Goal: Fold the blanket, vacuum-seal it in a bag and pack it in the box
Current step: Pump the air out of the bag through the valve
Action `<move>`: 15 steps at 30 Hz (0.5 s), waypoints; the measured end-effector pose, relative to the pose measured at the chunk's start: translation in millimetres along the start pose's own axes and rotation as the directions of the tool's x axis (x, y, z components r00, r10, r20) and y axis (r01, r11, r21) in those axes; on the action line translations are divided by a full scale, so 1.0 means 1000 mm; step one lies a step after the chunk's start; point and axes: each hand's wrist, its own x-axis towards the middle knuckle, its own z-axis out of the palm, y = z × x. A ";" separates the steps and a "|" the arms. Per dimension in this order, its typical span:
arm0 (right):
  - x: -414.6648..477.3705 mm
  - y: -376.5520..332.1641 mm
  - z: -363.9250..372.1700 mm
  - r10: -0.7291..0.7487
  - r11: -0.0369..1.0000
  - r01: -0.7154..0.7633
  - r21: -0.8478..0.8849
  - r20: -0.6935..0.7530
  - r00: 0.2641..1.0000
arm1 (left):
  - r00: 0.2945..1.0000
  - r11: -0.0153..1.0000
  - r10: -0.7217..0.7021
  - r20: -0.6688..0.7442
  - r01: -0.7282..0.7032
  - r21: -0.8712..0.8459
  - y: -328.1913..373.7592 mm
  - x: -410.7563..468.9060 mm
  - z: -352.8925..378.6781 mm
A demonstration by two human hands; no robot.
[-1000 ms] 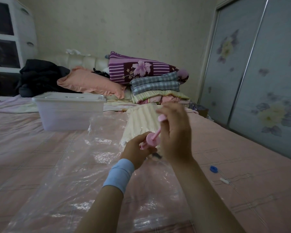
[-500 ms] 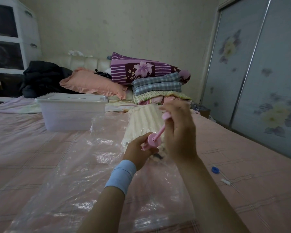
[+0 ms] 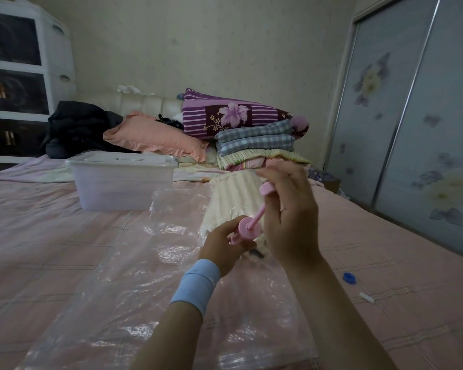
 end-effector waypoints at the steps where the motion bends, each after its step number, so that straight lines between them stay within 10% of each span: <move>1: -0.012 0.004 0.006 0.047 0.999 -0.046 -0.007 0.098 0.994 | 1.000 1.000 -0.006 -0.001 0.006 -0.012 0.001 -0.001 0.000; 7: -0.053 0.021 0.021 0.261 0.965 -0.238 -0.108 0.476 0.840 | 1.000 1.000 -0.012 0.016 0.012 -0.007 0.006 -0.005 -0.002; 15: 0.008 -0.006 -0.009 -0.013 0.999 0.010 -0.039 -0.080 0.997 | 1.000 1.000 0.003 0.014 -0.003 -0.029 0.001 -0.002 -0.002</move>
